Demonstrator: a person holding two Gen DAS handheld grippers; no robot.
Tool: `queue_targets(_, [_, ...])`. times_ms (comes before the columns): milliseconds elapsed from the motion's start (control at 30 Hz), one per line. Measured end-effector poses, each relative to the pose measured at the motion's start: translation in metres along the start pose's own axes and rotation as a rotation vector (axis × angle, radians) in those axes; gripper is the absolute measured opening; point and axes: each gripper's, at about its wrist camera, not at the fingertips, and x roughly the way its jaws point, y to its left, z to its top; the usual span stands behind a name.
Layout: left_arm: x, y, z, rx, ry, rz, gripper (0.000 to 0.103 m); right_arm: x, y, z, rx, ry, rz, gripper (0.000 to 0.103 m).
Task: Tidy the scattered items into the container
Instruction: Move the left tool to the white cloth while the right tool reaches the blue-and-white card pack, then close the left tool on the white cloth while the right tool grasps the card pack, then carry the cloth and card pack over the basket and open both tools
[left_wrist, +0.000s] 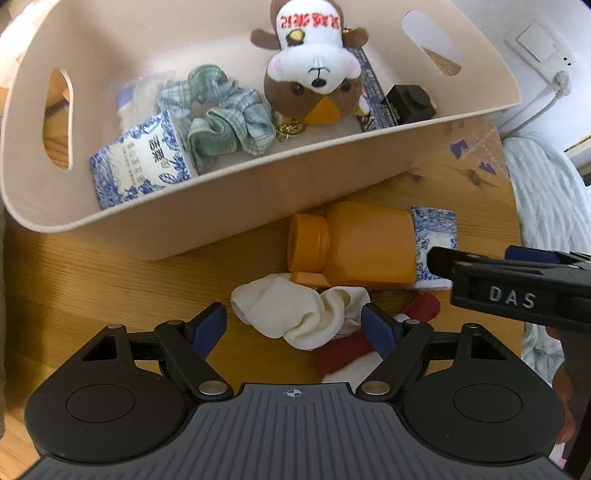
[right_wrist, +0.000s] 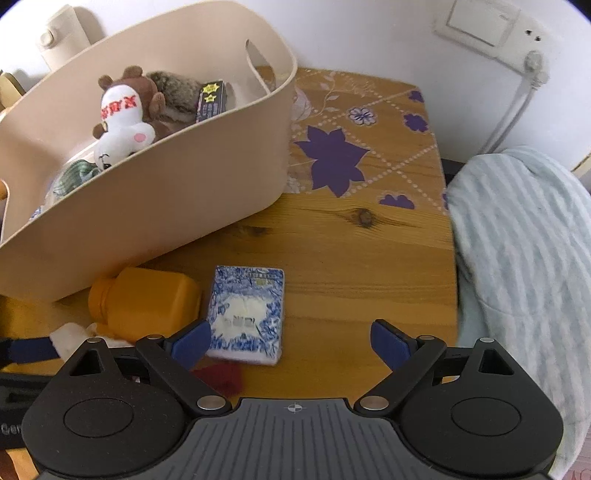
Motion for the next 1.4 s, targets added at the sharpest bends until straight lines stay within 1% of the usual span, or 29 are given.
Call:
queue_targets(167, [0.009, 0.001, 0.001, -0.018, 0.018, 0.016, 0.081, 0.014, 0.007, 0.006, 0.01, 0.023, -0.005, 0.095])
queue_targets(367, [0.009, -0.005, 0.001, 0.015, -0.01, 0.051, 0.081, 0.023, 0.01, 0.005, 0.029, 0.038, -0.02, 0.094])
queue_targets(433, [0.008, -0.006, 0.0, 0.027, -0.014, 0.059, 0.081, 0.026, 0.01, 0.004, 0.043, 0.046, -0.036, 0.088])
queue_targets(467, [0.008, -0.006, 0.0, 0.031, -0.017, 0.063, 0.078, 0.027, 0.009, 0.004, 0.046, 0.057, -0.04, 0.084])
queue_targets(500, [0.007, -0.007, 0.0, 0.036, -0.021, 0.069, 0.076, 0.028, 0.008, 0.003, 0.054, 0.059, -0.036, 0.083])
queue_targets(533, [0.006, -0.008, -0.001, 0.046, -0.026, 0.076, 0.07, 0.027, 0.008, 0.003, 0.063, 0.056, -0.035, 0.082])
queue_targets(567, [0.005, -0.009, -0.001, 0.059, -0.032, 0.084, 0.06, 0.026, 0.008, 0.002, 0.065, 0.053, -0.035, 0.08])
queue_targets(600, [0.004, -0.01, -0.001, 0.076, -0.036, 0.09, 0.055, 0.025, 0.008, 0.002, 0.069, 0.049, -0.035, 0.075])
queue_targets(633, [0.003, -0.012, -0.001, 0.096, -0.037, 0.09, 0.047, 0.024, 0.008, 0.001, 0.073, 0.046, -0.029, 0.07])
queue_targets(667, [0.003, -0.014, 0.0, 0.113, -0.036, 0.089, 0.037, 0.023, 0.008, 0.0, 0.077, 0.043, -0.027, 0.062])
queue_targets(700, [0.002, -0.016, 0.0, 0.126, -0.034, 0.088, 0.033, 0.022, 0.009, 0.0, 0.079, 0.039, -0.027, 0.054])
queue_targets(767, [0.002, -0.017, 0.0, 0.131, -0.03, 0.085, 0.026, 0.02, 0.01, 0.002, 0.087, 0.036, -0.029, 0.044])
queue_targets(867, [-0.001, -0.014, 0.0, 0.116, -0.02, 0.079, 0.019, 0.019, 0.009, 0.001, 0.107, 0.038, -0.033, 0.044])
queue_targets(967, [-0.007, -0.006, -0.009, 0.108, -0.018, 0.083, 0.017, 0.017, 0.009, -0.003, 0.124, 0.047, -0.032, 0.043])
queue_targets(1133, [-0.022, -0.012, -0.008, 0.109, -0.033, 0.087, 0.016, 0.008, 0.005, -0.016, 0.187, 0.055, -0.035, 0.043])
queue_targets(1267, [-0.039, -0.013, -0.011, 0.113, -0.048, 0.075, 0.016, -0.011, 0.001, -0.024, 0.213, 0.028, -0.037, 0.043])
queue_targets(1400, [-0.066, -0.019, -0.015, 0.113, -0.066, 0.035, 0.016, -0.035, -0.005, -0.025, 0.246, -0.016, -0.03, 0.043])
